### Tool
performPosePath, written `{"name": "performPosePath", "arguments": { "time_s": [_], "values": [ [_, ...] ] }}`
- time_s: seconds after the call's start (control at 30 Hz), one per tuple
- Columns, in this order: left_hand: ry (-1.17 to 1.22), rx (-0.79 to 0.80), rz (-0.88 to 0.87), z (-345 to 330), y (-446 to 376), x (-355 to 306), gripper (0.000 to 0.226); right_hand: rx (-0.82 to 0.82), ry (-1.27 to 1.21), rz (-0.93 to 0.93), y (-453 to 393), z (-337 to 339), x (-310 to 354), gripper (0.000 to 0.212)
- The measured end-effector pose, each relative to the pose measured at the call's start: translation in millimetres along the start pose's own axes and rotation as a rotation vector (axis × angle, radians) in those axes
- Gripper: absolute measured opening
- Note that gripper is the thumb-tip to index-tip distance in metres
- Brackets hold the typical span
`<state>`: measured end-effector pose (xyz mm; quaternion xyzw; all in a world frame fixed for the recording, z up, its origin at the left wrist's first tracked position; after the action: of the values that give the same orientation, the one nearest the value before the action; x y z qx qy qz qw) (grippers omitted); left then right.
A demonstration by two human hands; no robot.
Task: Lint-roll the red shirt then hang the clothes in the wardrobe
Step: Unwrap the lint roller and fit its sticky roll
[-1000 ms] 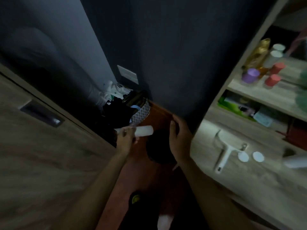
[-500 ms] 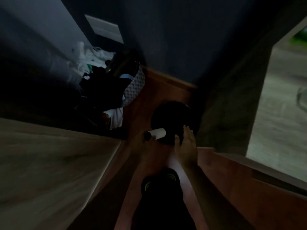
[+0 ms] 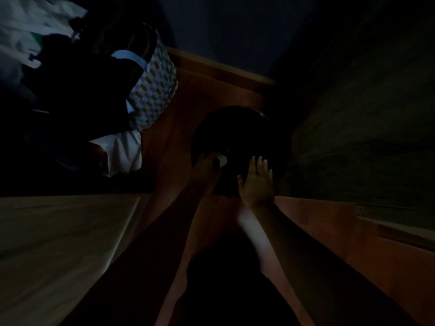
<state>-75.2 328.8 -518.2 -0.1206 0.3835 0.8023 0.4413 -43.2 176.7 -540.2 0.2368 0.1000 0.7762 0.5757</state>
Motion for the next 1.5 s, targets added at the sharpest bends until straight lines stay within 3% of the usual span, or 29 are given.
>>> {"name": "performPosePath", "arguments": {
  "time_s": [0.3, 0.43, 0.53, 0.63, 0.9, 1.1, 1.23, 1.5],
  "values": [
    [0.127, 0.047, 0.024, -20, -26, 9, 0.048, 0.068, 0.028, -0.035, -28, -6, -7, 0.071],
    [0.005, 0.042, -0.046, -2, -17, 2, 0.052, 0.073, 0.024, -0.039, -25, 4, 0, 0.071],
    [-0.110, -0.083, -0.184, 24, 0, -6, 0.056, 0.087, 0.022, -0.029, -14, 19, 11, 0.069],
    [-0.217, -0.092, -0.147, 48, 22, -9, 0.062, 0.095, 0.004, -0.008, 5, 49, 28, 0.068],
    [-0.263, -0.001, -0.111, 171, 128, -66, 0.102, 0.027, -0.041, 0.114, 94, 206, 103, 0.066],
    [-0.264, -0.201, -0.158, 279, 223, -153, 0.074, -0.138, -0.026, 0.262, 187, 352, 153, 0.069],
    [-0.300, -0.336, -0.213, 334, 267, -226, 0.082, -0.310, -0.049, 0.311, 229, 444, 161, 0.071],
    [-0.241, -0.558, -0.490, 385, 332, -372, 0.063, -0.587, -0.059, 0.250, 275, 577, 80, 0.071]
  ]
}}
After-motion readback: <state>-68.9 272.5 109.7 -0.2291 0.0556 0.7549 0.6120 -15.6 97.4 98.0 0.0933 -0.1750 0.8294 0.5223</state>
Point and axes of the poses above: each hand's wrist, its own y-axis away from the middle knuckle, its own z-axis out of the back of the hand, x = y × z, the point moved 4 cm from there along -y, towards the middle knuckle, and after that the axes turned 3 degrees about y, right-handed, at the moved point
